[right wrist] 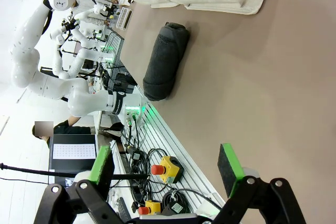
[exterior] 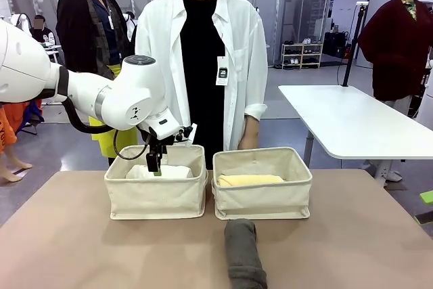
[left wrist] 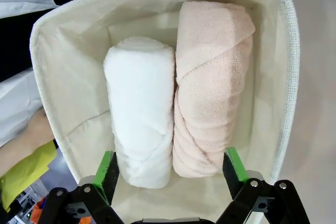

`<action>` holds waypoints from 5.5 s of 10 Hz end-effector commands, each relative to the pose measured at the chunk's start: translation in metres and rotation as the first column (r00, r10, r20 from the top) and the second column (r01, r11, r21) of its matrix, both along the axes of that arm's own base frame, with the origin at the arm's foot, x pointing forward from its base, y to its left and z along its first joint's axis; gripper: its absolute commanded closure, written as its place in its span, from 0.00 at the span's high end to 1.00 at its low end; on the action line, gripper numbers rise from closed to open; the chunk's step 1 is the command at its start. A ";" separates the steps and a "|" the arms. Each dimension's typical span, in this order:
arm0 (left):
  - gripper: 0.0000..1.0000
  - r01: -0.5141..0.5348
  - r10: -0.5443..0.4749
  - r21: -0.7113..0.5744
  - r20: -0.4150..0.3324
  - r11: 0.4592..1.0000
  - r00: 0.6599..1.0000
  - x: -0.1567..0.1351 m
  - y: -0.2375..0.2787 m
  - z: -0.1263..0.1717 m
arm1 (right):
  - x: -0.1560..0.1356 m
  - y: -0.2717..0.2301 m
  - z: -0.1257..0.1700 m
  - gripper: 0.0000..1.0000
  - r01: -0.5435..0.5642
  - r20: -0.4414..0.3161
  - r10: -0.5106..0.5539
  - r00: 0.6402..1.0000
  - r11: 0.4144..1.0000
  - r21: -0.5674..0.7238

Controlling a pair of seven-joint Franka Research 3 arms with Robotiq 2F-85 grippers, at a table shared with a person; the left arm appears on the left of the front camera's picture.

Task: Divide the towels into two baskets.
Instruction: Pick up one hotel-folded towel from the bottom of the table and place it in the Fabric basket indicated by the person.

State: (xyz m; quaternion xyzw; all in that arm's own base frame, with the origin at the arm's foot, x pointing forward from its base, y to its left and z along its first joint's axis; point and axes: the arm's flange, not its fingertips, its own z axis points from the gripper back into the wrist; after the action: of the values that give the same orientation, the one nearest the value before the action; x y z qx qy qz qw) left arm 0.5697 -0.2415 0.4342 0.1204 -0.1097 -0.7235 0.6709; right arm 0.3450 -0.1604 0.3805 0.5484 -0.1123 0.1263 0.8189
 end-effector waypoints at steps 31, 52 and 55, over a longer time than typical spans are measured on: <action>1.00 -0.792 -0.049 -0.608 -0.794 0.057 0.606 -0.268 0.494 -0.040 | 0.020 0.041 0.027 1.00 -0.049 -0.049 0.044 0.998 0.992 -0.118; 1.00 -0.792 -0.049 -0.608 -0.794 0.057 0.606 -0.268 0.494 -0.040 | 0.059 0.443 -0.037 1.00 0.019 -0.147 -0.159 0.976 0.741 -0.672; 1.00 -0.792 -0.049 -0.608 -0.794 0.057 0.606 -0.268 0.494 -0.040 | 0.060 0.461 -0.053 1.00 -0.040 -0.172 -0.123 0.977 0.692 -0.721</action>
State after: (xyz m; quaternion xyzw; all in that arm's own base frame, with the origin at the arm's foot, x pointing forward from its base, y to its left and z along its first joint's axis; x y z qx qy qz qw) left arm 0.3071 0.2538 0.3915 -0.5505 -0.2581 -0.2480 0.7542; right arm 0.4029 0.2862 0.3289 0.2159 0.0155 0.0921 0.9719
